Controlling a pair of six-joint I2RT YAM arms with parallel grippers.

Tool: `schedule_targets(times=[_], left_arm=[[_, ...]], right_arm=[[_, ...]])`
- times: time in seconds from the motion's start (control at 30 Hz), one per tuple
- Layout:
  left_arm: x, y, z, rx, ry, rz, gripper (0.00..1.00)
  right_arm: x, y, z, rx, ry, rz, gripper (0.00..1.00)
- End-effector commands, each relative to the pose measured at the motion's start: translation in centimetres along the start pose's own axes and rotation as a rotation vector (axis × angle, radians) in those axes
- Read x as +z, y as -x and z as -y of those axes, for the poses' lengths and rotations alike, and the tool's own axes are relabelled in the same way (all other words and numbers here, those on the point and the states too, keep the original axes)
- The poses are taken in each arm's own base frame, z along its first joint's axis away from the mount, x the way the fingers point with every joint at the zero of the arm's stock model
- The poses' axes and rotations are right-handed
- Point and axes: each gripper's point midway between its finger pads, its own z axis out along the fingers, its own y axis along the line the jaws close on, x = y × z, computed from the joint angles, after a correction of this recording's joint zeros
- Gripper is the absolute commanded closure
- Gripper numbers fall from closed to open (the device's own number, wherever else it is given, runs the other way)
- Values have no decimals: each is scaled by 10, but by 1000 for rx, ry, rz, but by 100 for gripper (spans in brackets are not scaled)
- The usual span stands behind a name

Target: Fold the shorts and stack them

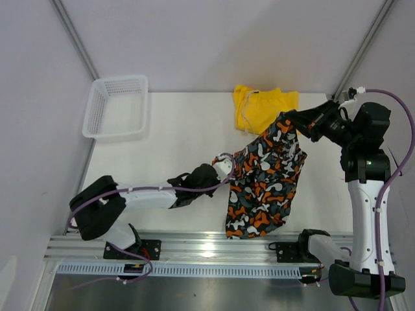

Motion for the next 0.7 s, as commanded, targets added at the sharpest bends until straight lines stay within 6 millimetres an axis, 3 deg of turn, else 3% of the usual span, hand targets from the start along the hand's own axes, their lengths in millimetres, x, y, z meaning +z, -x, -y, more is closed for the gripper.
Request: schedule_targets(times=[0.0,0.03,0.07,0.1,0.13,0.17,0.2,0.27,0.33,0.37,0.4,0.43,0.47,0.67], left_arm=[[-39,46,-21,-123,81,81,100],[-50,62,-24,-146,86,103,100],[-62,52,-26,-151,94,50,100],[-74,57,-27,-196,95,58,100],[-98,80,-31,-240,87,124,100],[-113,81,-32,-267,79,109,100],[-137,102,-33,-344,56,170,100],[-166,119,-32,-390,19,186,100],[-182,123,-33,-405,4,182,100],[-193,116,-35,-398,7,151,100],[-210,135,-39,-405,3,193,100],[-219,130,-40,-396,-1,170,100],[-237,140,-42,-397,-18,213,100],[-319,169,-25,-358,-243,358,100]], right_arm=[[-5,6,-1,-21,-7,44,100],[-5,8,2,-14,-24,56,100],[-3,12,8,-4,-47,67,100],[-3,14,13,11,-70,76,100],[-3,17,15,10,-78,87,100],[-1,19,18,16,-90,93,100],[-1,23,19,16,-96,105,100],[0,26,18,20,-95,116,100],[0,31,8,26,-70,133,100],[0,31,4,33,-59,126,100],[0,31,-1,33,-45,123,100],[-3,26,-12,33,-10,97,100],[-5,23,-19,31,11,81,100],[-41,-4,-71,-54,104,32,100]])
